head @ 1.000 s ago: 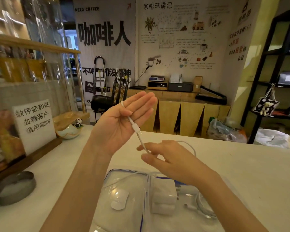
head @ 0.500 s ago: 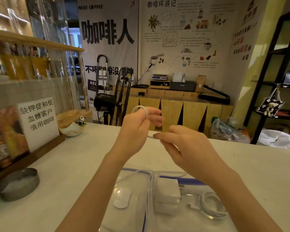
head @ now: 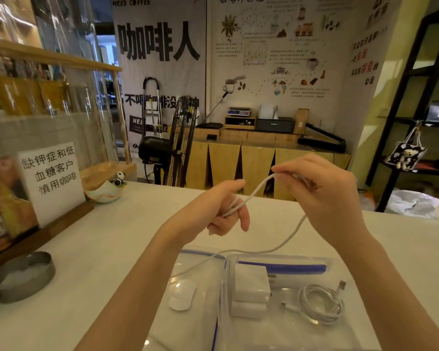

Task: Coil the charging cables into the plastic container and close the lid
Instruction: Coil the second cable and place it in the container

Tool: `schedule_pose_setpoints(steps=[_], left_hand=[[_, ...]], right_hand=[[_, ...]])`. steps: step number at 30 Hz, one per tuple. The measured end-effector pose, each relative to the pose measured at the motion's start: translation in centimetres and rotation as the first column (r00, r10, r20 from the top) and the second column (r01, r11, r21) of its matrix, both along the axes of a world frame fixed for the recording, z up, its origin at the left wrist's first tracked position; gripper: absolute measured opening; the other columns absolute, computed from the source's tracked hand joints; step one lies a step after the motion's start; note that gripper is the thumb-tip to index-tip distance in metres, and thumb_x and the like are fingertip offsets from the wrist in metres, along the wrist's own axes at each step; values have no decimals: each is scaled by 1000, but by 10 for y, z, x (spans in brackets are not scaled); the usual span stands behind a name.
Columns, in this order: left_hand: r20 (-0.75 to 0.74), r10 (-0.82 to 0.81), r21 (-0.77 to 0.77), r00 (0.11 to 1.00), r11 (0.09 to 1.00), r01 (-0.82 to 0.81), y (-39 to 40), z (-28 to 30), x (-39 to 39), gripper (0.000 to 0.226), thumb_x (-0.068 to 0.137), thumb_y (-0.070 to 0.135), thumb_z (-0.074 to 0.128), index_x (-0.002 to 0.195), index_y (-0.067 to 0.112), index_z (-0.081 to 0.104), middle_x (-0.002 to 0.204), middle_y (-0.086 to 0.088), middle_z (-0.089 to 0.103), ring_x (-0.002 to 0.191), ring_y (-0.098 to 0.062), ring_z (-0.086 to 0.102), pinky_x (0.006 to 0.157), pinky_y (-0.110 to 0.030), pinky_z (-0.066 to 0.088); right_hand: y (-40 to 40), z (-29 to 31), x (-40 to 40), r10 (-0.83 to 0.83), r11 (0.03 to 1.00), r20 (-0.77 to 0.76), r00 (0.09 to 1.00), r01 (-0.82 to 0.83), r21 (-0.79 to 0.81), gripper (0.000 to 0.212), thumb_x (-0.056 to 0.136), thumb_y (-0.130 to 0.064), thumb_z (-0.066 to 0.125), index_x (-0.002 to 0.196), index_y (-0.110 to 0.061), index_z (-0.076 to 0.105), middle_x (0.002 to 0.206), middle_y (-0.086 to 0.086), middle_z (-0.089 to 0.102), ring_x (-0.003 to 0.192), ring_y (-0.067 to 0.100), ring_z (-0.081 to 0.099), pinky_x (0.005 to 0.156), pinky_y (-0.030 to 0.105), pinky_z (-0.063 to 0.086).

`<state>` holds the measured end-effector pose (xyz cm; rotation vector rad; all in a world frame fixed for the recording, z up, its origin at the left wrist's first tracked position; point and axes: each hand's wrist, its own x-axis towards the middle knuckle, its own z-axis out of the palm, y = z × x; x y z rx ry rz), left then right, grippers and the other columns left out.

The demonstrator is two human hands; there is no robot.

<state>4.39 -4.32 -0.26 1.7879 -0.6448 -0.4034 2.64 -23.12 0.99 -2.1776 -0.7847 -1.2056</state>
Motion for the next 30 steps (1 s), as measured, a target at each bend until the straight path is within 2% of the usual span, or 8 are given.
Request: schedule_pose_setpoints(steps=[4, 8, 13, 16, 19, 22, 26, 30], left_hand=[[-109, -295, -151, 949, 949, 278, -3, 6, -10, 49, 89, 37, 27, 59, 16, 60, 37, 12, 31, 34, -6, 27, 40, -19, 26], [-213, -603, -403, 769, 771, 493, -1, 12, -10, 42, 90, 30, 33, 63, 16, 61, 40, 7, 24, 33, -7, 25, 36, -16, 26], [-209, -658, -397, 724, 733, 552, -5, 14, -16, 33, 87, 31, 41, 67, 13, 60, 41, 6, 24, 35, -9, 22, 37, -17, 23], [-141, -721, -569, 679, 620, 540, -7, 19, -22, 33, 91, 23, 37, 71, 10, 59, 42, 6, 26, 37, -10, 27, 40, -18, 27], [-84, -769, -805, 634, 427, 412, -5, 26, -27, 35, 95, 18, 31, 82, -2, 56, 45, 2, 32, 43, -13, 34, 47, -22, 30], [-32, -698, -907, 716, 321, 272, 3, 29, -23, 36, 97, 21, 26, 93, -4, 52, 51, -8, 44, 48, -17, 43, 53, -24, 32], [-29, -504, -949, 863, 284, 134, 16, 32, -16, 39, 96, 23, 30, 96, -5, 57, 59, -10, 61, 56, -19, 59, 58, -26, 47], [-105, -35, -931, 994, 354, -86, 23, 34, -14, 42, 96, 27, 27, 82, 6, 61, 46, 5, 54, 43, -5, 51, 46, -16, 46]], right_hand=[[3, -2, 0, 119, 946, -85, 989, -87, 311, 21, 82, -13, 59, 103, -17, 62, 78, -6, 65, 61, 2, 56, 59, 11, 48], [12, -3, -3, 276, 851, -171, 946, -158, 501, 21, 86, -15, 53, 106, -15, 61, 70, 1, 63, 48, 12, 54, 44, 14, 46], [20, 0, -8, 287, 808, -112, 951, -178, 561, 21, 87, -14, 53, 106, -13, 62, 70, 3, 62, 44, 10, 50, 40, 13, 40], [21, -5, -6, 346, 777, -175, 922, -176, 604, 19, 87, -16, 53, 103, -13, 63, 65, 3, 60, 39, 9, 46, 36, 14, 37], [28, -15, -3, 333, 873, -363, 870, -139, 467, 24, 88, -23, 48, 107, -19, 63, 66, -1, 58, 40, 4, 47, 37, 10, 34], [40, -22, -4, 177, 983, -476, 861, -131, 130, 29, 90, -27, 43, 116, -28, 56, 69, -20, 52, 53, -8, 51, 48, 10, 36], [59, -27, -16, -24, 958, -369, 929, -83, -273, 37, 93, -32, 38, 130, -33, 38, 87, -11, 58, 70, 3, 52, 64, 26, 45], [69, -28, -23, 8, 952, -427, 904, -137, -272, 36, 93, -31, 41, 128, -32, 38, 107, -8, 60, 87, 10, 56, 80, 31, 50]])
